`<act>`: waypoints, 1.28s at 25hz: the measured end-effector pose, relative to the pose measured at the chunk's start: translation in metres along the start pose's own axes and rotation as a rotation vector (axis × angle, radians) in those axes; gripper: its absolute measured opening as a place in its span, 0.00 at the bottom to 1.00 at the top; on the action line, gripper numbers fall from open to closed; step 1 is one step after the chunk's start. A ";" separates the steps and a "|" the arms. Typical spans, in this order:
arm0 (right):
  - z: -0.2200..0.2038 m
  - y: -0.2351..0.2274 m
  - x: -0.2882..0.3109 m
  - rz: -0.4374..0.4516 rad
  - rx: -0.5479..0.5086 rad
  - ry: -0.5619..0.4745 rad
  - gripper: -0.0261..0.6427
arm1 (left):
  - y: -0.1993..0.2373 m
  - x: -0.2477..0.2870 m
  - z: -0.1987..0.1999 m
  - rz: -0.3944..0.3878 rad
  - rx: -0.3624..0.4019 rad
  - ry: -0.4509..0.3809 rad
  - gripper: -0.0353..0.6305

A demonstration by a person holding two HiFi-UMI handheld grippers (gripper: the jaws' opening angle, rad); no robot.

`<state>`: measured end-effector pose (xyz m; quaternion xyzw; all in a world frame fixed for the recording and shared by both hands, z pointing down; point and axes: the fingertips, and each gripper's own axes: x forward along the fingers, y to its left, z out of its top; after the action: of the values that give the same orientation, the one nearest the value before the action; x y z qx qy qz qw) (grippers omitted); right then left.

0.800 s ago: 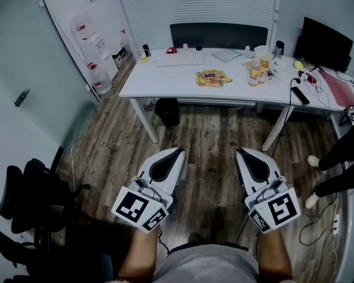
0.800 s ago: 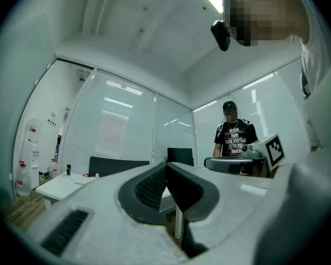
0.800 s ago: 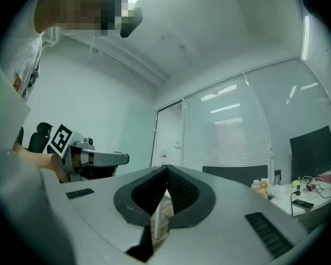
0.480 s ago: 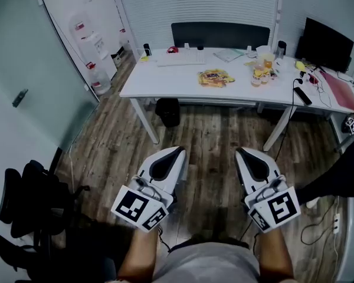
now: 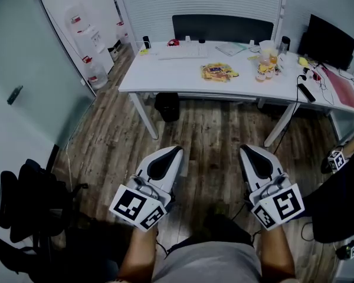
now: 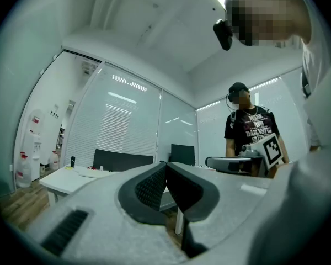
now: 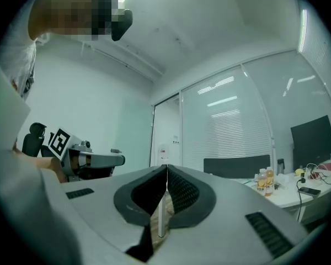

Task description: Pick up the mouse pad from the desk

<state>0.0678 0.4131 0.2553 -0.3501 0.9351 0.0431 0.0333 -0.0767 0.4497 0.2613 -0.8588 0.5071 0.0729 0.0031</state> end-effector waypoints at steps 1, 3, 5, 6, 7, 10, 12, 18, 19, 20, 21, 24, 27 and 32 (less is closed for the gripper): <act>-0.002 -0.005 0.004 -0.001 0.002 0.000 0.06 | 0.004 0.001 0.000 0.005 -0.003 0.000 0.08; -0.005 -0.016 0.014 -0.002 0.006 0.000 0.06 | 0.011 0.005 -0.002 0.012 -0.008 0.001 0.08; -0.008 -0.026 0.023 -0.001 0.011 -0.002 0.06 | 0.018 0.012 -0.004 0.019 -0.008 0.008 0.08; -0.009 -0.031 0.028 -0.001 0.013 -0.003 0.06 | 0.023 0.016 -0.006 0.022 -0.007 0.014 0.08; -0.011 -0.036 0.032 -0.001 0.015 -0.004 0.06 | 0.028 0.022 -0.007 0.026 -0.004 0.022 0.08; -0.016 -0.052 0.046 -0.002 0.022 -0.005 0.06 | 0.044 0.046 -0.010 0.035 0.012 0.041 0.08; -0.019 -0.066 0.057 -0.005 0.025 -0.006 0.06 | 0.055 0.067 -0.010 0.038 0.024 0.048 0.08; -0.029 -0.134 0.098 -0.011 0.010 0.013 0.06 | 0.094 0.144 -0.022 0.053 0.020 0.065 0.08; -0.031 -0.147 0.105 -0.011 0.004 0.019 0.06 | 0.099 0.159 -0.025 0.052 0.017 0.066 0.08; -0.033 -0.161 0.112 -0.012 0.001 0.023 0.06 | 0.104 0.174 -0.028 0.051 0.015 0.069 0.08; -0.035 -0.175 0.119 -0.012 -0.001 0.027 0.06 | 0.109 0.189 -0.031 0.051 0.014 0.072 0.08; -0.044 -0.217 0.140 -0.010 -0.002 0.034 0.06 | 0.125 0.233 -0.041 0.059 0.011 0.085 0.08; -0.050 -0.253 0.159 0.001 -0.004 0.043 0.06 | 0.139 0.273 -0.049 0.072 0.008 0.101 0.08; -0.060 -0.296 0.182 0.015 -0.013 0.052 0.06 | 0.153 0.323 -0.059 0.079 0.029 0.128 0.08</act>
<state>0.1231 0.0660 0.2806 -0.3444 0.9379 0.0405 0.0065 -0.0492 0.0902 0.2884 -0.8408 0.5409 0.0105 -0.0195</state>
